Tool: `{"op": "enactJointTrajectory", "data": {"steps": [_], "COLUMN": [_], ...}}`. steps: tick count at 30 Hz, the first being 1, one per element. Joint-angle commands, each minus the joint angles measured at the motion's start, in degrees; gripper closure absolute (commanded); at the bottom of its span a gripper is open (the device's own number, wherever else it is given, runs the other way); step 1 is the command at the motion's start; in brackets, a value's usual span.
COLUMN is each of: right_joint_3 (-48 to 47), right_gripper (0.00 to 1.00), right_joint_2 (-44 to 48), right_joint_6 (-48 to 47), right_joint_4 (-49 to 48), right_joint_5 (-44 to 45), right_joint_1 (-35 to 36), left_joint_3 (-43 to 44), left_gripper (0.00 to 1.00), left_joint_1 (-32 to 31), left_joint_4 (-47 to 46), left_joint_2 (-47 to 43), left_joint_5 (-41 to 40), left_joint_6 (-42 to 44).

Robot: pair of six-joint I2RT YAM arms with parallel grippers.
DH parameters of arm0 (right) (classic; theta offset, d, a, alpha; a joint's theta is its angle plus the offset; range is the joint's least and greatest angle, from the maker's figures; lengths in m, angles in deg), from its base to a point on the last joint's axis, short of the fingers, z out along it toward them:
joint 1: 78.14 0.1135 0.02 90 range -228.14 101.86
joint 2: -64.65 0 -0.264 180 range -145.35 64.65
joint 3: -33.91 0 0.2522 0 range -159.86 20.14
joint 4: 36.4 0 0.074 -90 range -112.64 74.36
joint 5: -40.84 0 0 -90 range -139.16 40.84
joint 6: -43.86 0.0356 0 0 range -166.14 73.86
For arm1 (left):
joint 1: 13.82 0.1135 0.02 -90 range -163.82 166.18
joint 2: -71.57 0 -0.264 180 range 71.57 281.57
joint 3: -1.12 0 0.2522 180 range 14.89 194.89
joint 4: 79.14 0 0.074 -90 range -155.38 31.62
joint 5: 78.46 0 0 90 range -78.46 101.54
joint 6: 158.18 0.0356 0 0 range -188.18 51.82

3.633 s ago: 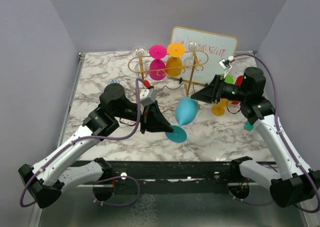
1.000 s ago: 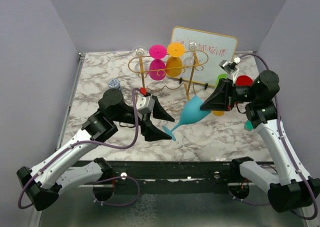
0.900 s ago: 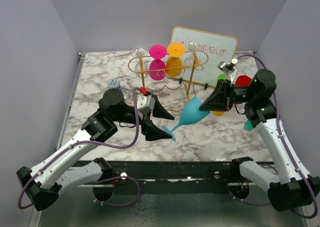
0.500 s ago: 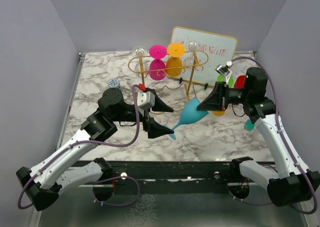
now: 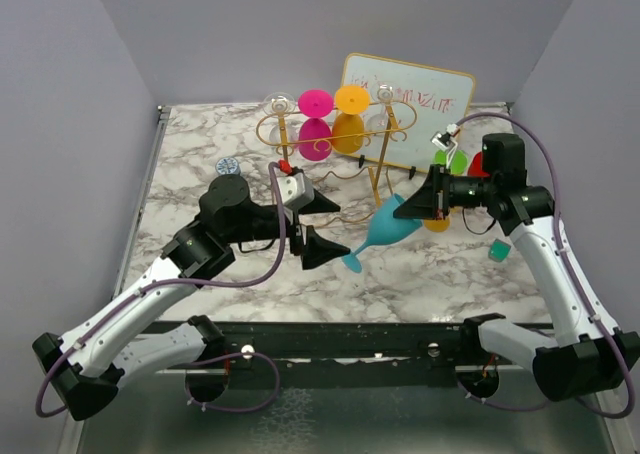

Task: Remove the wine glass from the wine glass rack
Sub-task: Place the wine glass at the center of the board.

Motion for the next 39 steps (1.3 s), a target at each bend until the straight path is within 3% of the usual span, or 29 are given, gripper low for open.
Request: {"op": "enactJointTrajectory", "data": {"steps": [1,7,11,15,24,31,39], "right_joint_3": [-2.77,-7.39,-6.92,-6.07,-4.37,-3.77,-3.14], "right_gripper": [1.0,1.0,1.0,1.0,0.99,0.99,0.99], "right_joint_2": [-0.8,-2.78,-2.28,-0.17,6.1,5.68,3.65], "right_joint_6": [-2.95,-4.51,-2.09,0.88,9.23,9.67,9.04], "right_joint_4": [7.2,18.59,23.69,27.68,25.93,23.49,15.06], "right_joint_5": [8.42,29.57,43.18,53.95,83.45,96.66,98.17], "right_joint_1": [1.1,5.96,11.39,12.21,12.21,12.14,9.64], "left_joint_3": [3.35,7.64,7.7,7.28,5.69,4.44,3.59], "left_gripper": [0.01,0.01,0.01,0.01,0.01,0.01,0.01], "left_joint_1": [-0.06,0.05,0.05,0.09,0.1,0.05,0.03], "left_joint_4": [2.25,6.81,5.75,4.59,3.59,4.22,4.74], "left_joint_2": [0.83,6.72,7.84,7.26,5.46,2.14,-0.12], "left_joint_5": [-7.81,-7.91,-6.82,-6.78,-7.28,-7.67,-8.35], "left_joint_6": [-2.76,-4.99,-5.38,-4.93,-4.9,-4.86,-4.39]}}
